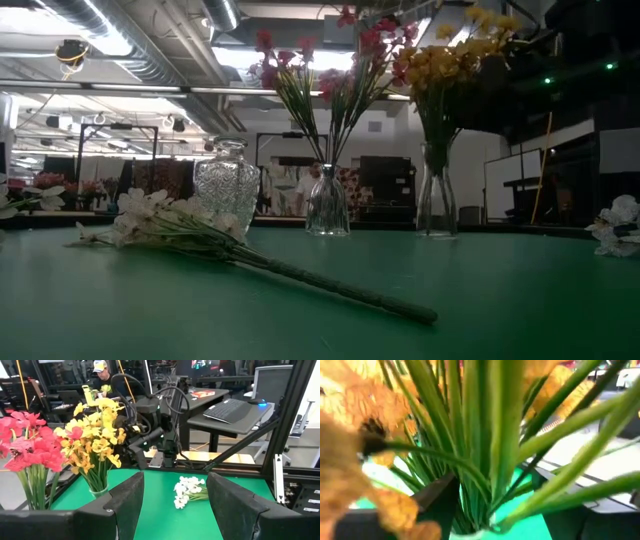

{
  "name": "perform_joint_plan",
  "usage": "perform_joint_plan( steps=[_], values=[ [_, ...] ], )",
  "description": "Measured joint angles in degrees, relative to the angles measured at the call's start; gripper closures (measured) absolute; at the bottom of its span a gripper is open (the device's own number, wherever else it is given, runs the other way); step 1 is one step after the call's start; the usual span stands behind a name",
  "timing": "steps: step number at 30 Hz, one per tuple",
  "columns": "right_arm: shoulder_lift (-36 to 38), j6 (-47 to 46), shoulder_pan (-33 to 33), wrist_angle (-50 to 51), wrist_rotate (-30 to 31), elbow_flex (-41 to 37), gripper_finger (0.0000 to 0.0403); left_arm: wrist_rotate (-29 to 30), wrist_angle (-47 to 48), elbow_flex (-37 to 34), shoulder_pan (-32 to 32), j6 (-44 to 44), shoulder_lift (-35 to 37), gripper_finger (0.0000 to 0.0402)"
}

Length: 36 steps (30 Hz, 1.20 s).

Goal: Sort flowers into vase by color
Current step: Put the yellow flower into the right transparent vase

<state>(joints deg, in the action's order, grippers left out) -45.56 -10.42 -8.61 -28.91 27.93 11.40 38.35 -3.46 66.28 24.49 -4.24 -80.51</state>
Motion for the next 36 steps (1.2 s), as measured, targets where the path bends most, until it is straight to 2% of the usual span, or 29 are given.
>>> perform_joint_plan(
  steps=[6,24,27,30,36],
  values=[
    [4.50,-1.86,0.01,8.59,-3.14,-0.02,0.0148,0.11,0.00,0.00,0.00,-0.22,0.00,0.0188],
    [7.72,-2.83,0.01,13.03,-6.58,-0.04,0.0155,0.18,-0.05,0.00,0.35,-1.60,0.00,0.0188],
    [8.43,-2.83,0.01,14.49,-7.61,-0.04,0.0155,0.01,-2.05,-0.02,1.80,-1.34,0.46,0.0188],
    [9.49,-2.83,0.01,14.73,-8.70,-0.04,0.0155,-2.75,-3.25,-0.02,3.96,-0.55,2.52,0.0188],
    [12.30,-2.62,0.01,14.90,-10.66,-0.04,0.0155,-3.33,1.62,-0.02,8.74,0.17,7.73,0.0188]
  ],
)
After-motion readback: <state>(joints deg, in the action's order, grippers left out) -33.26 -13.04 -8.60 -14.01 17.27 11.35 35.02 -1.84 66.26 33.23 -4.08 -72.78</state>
